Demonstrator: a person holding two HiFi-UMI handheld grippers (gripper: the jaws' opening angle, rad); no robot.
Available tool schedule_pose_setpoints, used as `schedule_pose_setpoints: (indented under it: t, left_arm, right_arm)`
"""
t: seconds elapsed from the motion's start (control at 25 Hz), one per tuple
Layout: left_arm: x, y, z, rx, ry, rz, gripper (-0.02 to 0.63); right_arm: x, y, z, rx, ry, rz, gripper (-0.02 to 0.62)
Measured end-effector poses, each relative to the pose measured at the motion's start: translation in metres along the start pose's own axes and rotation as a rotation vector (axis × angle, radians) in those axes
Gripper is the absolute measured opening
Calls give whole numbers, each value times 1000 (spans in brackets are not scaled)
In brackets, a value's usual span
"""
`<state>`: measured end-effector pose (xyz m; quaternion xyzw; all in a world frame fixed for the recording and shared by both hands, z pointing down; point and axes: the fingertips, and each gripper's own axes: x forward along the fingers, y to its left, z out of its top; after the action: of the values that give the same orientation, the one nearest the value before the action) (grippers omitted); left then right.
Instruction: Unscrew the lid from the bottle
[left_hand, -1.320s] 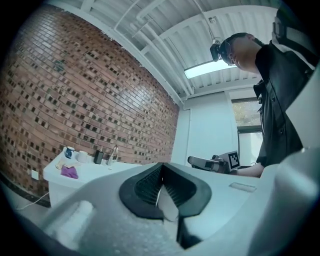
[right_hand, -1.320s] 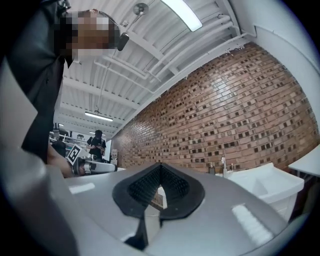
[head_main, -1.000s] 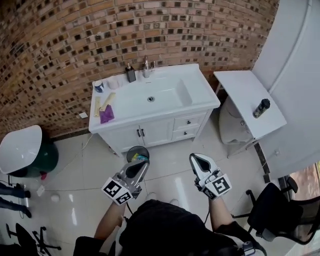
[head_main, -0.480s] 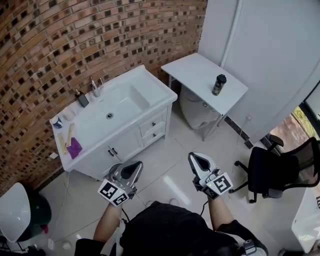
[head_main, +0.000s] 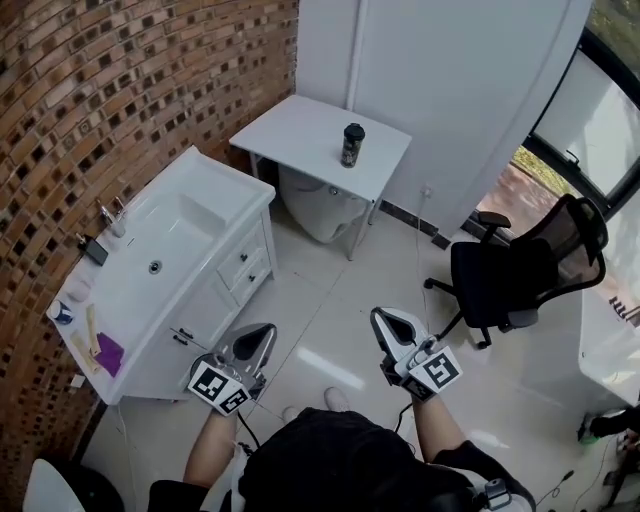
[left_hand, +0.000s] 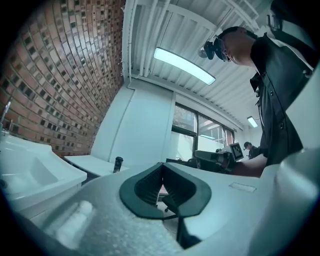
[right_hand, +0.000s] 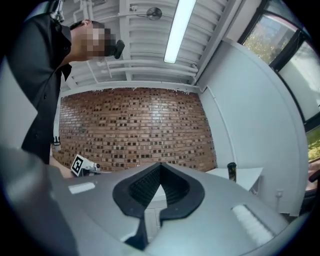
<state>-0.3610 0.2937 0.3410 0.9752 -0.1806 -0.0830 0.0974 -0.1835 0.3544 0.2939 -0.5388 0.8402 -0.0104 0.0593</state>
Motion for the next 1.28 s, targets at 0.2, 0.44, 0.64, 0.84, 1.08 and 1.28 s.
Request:
schedule_pose_setpoints:
  t: [0.2, 0.44, 0.64, 0.84, 1.08, 1.28]
  left_arm:
    - [32, -16, -6, 7, 32, -81, 3]
    - [66, -42, -14, 33, 57, -120, 2]
    - [106, -54, -15, 48, 57, -106, 3]
    - [156, -76, -25, 57, 55, -92, 3]
    - [199, -91, -33, 27, 46, -52, 3]
    - [213, -87, -44, 20, 89, -39, 2]
  right_arm:
    - [-42, -14, 4, -48, 12, -108, 5]
    - [-83, -49, 0, -77, 30, -158, 5]
    - [-100, -92, 7, -111, 36, -158, 5]
    - [-114, -136, 11, -122, 21, -129, 5]
    - [-131, -182, 4, -77, 30, -99, 5]
    - [-132, -210, -9, -42, 37, -111, 5]
